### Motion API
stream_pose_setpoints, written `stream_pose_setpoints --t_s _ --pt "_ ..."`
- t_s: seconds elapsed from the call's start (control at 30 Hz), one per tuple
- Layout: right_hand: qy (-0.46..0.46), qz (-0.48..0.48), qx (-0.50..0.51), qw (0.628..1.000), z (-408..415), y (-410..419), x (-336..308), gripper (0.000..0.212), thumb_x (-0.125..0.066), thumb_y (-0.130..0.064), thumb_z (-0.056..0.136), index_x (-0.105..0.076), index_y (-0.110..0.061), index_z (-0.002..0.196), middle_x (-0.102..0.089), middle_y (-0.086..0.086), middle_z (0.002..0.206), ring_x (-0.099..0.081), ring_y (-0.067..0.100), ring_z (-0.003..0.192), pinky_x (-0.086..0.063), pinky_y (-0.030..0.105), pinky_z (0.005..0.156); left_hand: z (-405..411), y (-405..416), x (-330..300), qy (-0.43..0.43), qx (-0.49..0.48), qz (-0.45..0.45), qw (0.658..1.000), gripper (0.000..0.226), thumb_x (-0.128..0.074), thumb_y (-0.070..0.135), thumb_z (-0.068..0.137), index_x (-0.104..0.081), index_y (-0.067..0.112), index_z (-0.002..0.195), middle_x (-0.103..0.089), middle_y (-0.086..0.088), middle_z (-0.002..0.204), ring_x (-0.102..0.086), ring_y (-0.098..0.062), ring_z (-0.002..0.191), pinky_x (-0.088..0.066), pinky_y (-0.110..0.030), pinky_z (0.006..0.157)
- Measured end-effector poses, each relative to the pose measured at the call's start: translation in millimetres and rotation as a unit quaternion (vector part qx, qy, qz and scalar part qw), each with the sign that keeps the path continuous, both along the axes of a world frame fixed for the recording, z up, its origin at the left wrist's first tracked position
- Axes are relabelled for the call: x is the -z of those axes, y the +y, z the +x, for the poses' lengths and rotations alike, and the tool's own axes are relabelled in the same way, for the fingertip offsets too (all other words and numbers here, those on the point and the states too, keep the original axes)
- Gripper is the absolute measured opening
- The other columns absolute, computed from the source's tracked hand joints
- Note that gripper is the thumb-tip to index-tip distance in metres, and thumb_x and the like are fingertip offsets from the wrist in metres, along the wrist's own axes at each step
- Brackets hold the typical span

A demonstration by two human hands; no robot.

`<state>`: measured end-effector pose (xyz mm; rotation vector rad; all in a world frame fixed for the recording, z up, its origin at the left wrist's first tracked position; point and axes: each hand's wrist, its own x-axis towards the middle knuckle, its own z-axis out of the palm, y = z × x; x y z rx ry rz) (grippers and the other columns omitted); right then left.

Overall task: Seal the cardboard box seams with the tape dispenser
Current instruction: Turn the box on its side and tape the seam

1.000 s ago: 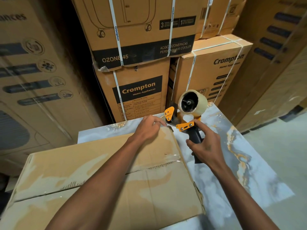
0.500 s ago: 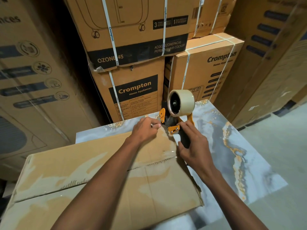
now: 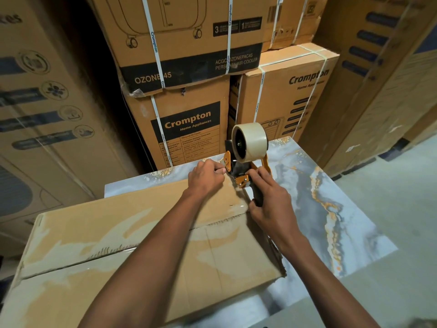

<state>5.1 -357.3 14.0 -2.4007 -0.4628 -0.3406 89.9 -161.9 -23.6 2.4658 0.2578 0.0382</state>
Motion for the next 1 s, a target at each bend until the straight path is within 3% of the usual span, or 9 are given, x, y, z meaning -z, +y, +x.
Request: stream_pose_setpoints --t_s 0.17,0.37,0.5,0.57,0.63,0.7,0.83,1.0 --pt "-0.005 -0.010 0.008 1.000 -20 -6 0 0.075 -0.071 0.002 0.070 -0.054 -0.022 0.140 -0.049 -0.007 0.146 -0.063 0.025 0.101 -0.058 0.044 0.074 -5 -3 -3 -0.019 -0.006 0.006 1.000 0.024 -0.056 0.036 0.099 -0.075 0.031 0.111 -0.068 -0.002 0.120 -0.054 -0.025 0.115 -0.040 -0.040 0.088" --pt "0.019 -0.035 0.022 0.999 -42 -21 8 0.079 -0.069 -0.002 0.072 -0.050 -0.028 0.144 -0.045 -0.009 0.152 -0.065 0.024 0.109 -0.049 0.029 0.072 -11 -6 -7 -0.037 -0.006 0.026 0.999 0.025 -0.056 0.034 0.100 -0.076 0.031 0.114 -0.071 -0.001 0.119 -0.055 -0.024 0.112 -0.040 -0.036 0.084" --pt "0.012 -0.038 0.052 0.998 -59 -27 8 0.081 -0.075 -0.001 0.070 -0.052 -0.027 0.144 -0.044 -0.009 0.155 -0.068 0.025 0.101 -0.055 0.036 0.076 -15 -8 -4 -0.056 0.019 0.058 0.997 0.028 -0.052 0.031 0.102 -0.072 0.032 0.120 -0.072 -0.002 0.119 -0.059 -0.026 0.109 -0.048 -0.040 0.089" --pt "0.015 -0.037 0.055 0.998 -61 -27 8 0.081 -0.075 -0.002 0.071 -0.052 -0.027 0.144 -0.044 -0.010 0.155 -0.068 0.024 0.100 -0.055 0.037 0.077 -21 -9 0 -0.101 0.064 0.082 0.989 0.032 -0.047 0.024 0.104 -0.067 0.030 0.129 -0.067 -0.002 0.133 -0.059 -0.028 0.118 -0.048 -0.044 0.097" --pt "0.015 -0.041 0.052 0.998 -62 -26 7 0.081 -0.074 -0.003 0.072 -0.051 -0.027 0.145 -0.044 -0.010 0.155 -0.068 0.024 0.102 -0.055 0.036 0.076 -31 -8 4 -0.124 0.119 0.100 0.980 0.046 -0.041 0.019 0.105 -0.045 0.027 0.151 -0.048 -0.001 0.155 -0.044 -0.026 0.140 -0.037 -0.047 0.114" --pt "0.014 -0.046 0.049 0.998 -62 -26 6 0.080 -0.074 -0.003 0.072 -0.051 -0.027 0.145 -0.044 -0.010 0.154 -0.068 0.024 0.101 -0.055 0.035 0.075 -43 -7 6 -0.111 0.164 0.124 0.972 0.059 -0.037 0.017 0.104 -0.022 0.026 0.160 -0.031 0.000 0.164 -0.024 -0.025 0.152 -0.020 -0.050 0.124" --pt "0.009 -0.056 0.042 0.998 -62 -26 4 0.078 -0.072 -0.004 0.072 -0.051 -0.026 0.144 -0.046 -0.012 0.150 -0.065 0.024 0.098 -0.044 0.029 0.067 -59 -5 9 -0.090 0.219 0.178 0.955 0.062 -0.031 0.020 0.102 -0.015 0.029 0.162 -0.019 0.003 0.168 -0.008 -0.022 0.156 -0.001 -0.053 0.125" --pt "0.013 -0.058 0.031 0.998 -60 -26 4 0.078 -0.071 -0.003 0.072 -0.050 -0.026 0.143 -0.046 -0.012 0.147 -0.063 0.024 0.101 -0.040 0.028 0.066 -61 -6 6 -0.082 0.214 0.195 0.954 0.063 -0.026 0.027 0.099 -0.019 0.026 0.161 -0.020 0.003 0.168 -0.010 -0.021 0.156 0.000 -0.053 0.125"
